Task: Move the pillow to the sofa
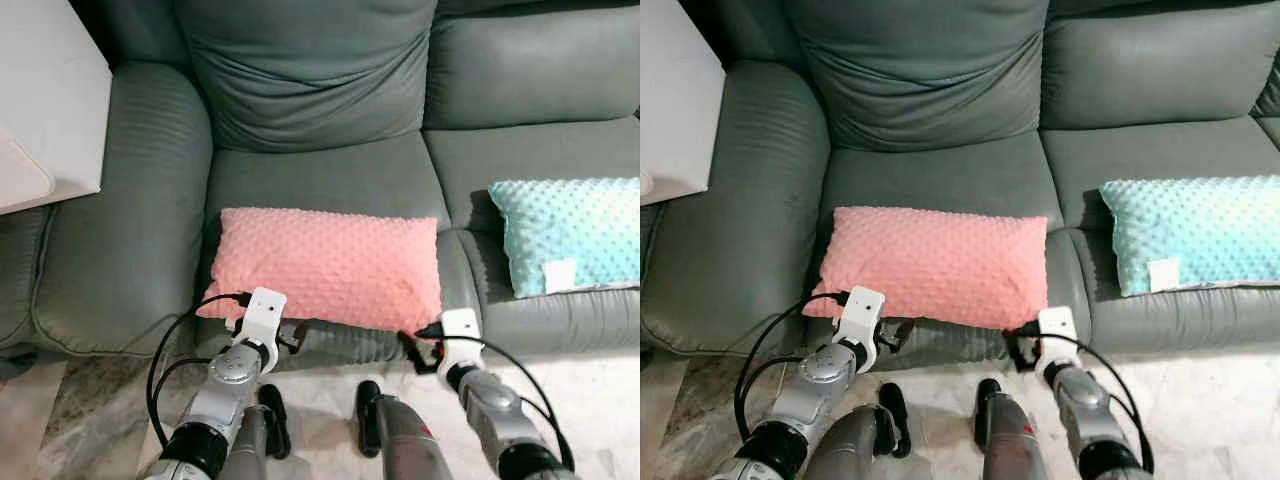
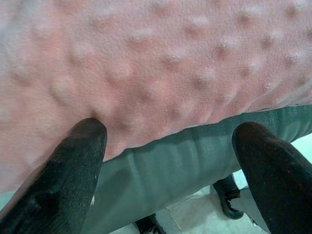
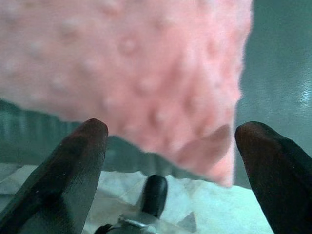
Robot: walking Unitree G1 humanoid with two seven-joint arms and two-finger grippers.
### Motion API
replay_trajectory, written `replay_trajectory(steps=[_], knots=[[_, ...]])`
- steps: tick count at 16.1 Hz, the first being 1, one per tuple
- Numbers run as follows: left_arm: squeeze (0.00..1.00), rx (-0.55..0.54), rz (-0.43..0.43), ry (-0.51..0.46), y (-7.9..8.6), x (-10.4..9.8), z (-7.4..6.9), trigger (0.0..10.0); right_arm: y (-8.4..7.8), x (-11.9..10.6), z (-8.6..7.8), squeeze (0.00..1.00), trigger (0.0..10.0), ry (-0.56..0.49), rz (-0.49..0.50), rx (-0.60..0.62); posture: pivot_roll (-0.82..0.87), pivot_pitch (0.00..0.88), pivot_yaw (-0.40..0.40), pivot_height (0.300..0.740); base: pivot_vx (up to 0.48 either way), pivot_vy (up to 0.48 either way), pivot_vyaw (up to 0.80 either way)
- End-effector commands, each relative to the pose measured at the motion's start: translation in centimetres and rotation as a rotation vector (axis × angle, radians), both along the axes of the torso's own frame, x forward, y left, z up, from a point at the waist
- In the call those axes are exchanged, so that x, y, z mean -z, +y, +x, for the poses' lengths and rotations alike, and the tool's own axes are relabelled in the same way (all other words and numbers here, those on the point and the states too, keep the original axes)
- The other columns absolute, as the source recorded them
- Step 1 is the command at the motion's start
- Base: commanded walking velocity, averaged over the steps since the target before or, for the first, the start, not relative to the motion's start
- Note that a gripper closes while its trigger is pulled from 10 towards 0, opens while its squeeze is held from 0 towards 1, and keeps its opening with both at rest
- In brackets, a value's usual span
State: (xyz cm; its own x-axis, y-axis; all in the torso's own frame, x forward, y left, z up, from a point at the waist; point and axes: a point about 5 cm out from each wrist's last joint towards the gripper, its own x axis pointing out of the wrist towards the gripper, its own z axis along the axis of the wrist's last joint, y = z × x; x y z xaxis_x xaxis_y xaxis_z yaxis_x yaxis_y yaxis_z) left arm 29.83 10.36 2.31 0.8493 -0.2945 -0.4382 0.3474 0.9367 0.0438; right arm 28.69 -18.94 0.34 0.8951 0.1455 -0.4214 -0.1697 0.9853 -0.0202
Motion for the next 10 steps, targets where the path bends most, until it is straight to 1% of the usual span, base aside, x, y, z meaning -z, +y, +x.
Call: replay_trajectory(steps=[1,2,3,4,5,6,7,8,10], knots=[[0.53,-0.015,0.015,0.038,0.3,1.1,-0.7,10.0,-0.6,1.1,-1.0,1.00,10.0,0.042,-0.015,0.036,-0.13,0.424,0.048,0.740,0.000,0.000,0.00],[0.51,-0.019,0.018,0.029,0.2,1.0,-0.6,10.0,-0.9,0.9,-0.8,1.00,10.0,0.031,-0.031,0.051,-0.13,0.424,0.047,0.740,0.000,0.000,0.00],[0.24,-0.024,0.023,0.023,0.1,0.9,-0.5,10.0,-1.2,0.7,-0.5,1.00,10.0,0.022,-0.050,0.067,-0.13,0.425,0.047,0.740,0.000,0.000,0.00],[0.09,-0.025,0.024,0.021,0.0,0.9,-0.4,10.0,-1.4,0.5,-0.4,1.00,10.0,0.016,-0.055,0.081,-0.13,0.425,0.047,0.740,0.000,0.000,0.00],[0.00,-0.029,0.023,0.017,-0.1,0.8,-0.3,10.0,-1.8,0.3,-0.2,1.00,10.0,0.013,-0.074,0.099,-0.13,0.426,0.047,0.740,0.000,0.000,0.00],[0.00,-0.032,0.020,0.015,-0.2,0.7,-0.2,10.0,-2.0,0.3,-0.1,1.00,10.0,0.013,-0.080,0.107,-0.13,0.428,0.047,0.740,0.000,0.000,0.00],[0.00,-0.031,0.007,0.015,-0.4,0.6,-0.1,10.0,-1.7,0.0,0.2,1.00,10.0,0.006,-0.021,0.110,-0.12,0.430,0.047,0.740,0.000,0.000,0.00],[0.00,-0.029,0.000,0.013,-0.4,0.6,-0.1,10.0,-1.0,-0.2,0.4,1.00,10.0,-0.010,0.019,0.087,-0.12,0.431,0.046,0.740,0.000,0.000,0.00],[0.00,-0.025,-0.007,0.010,-0.3,0.5,-0.1,10.0,0.1,-0.5,0.7,1.00,10.0,-0.038,0.061,0.064,-0.12,0.432,0.046,0.740,0.000,0.000,0.00]])
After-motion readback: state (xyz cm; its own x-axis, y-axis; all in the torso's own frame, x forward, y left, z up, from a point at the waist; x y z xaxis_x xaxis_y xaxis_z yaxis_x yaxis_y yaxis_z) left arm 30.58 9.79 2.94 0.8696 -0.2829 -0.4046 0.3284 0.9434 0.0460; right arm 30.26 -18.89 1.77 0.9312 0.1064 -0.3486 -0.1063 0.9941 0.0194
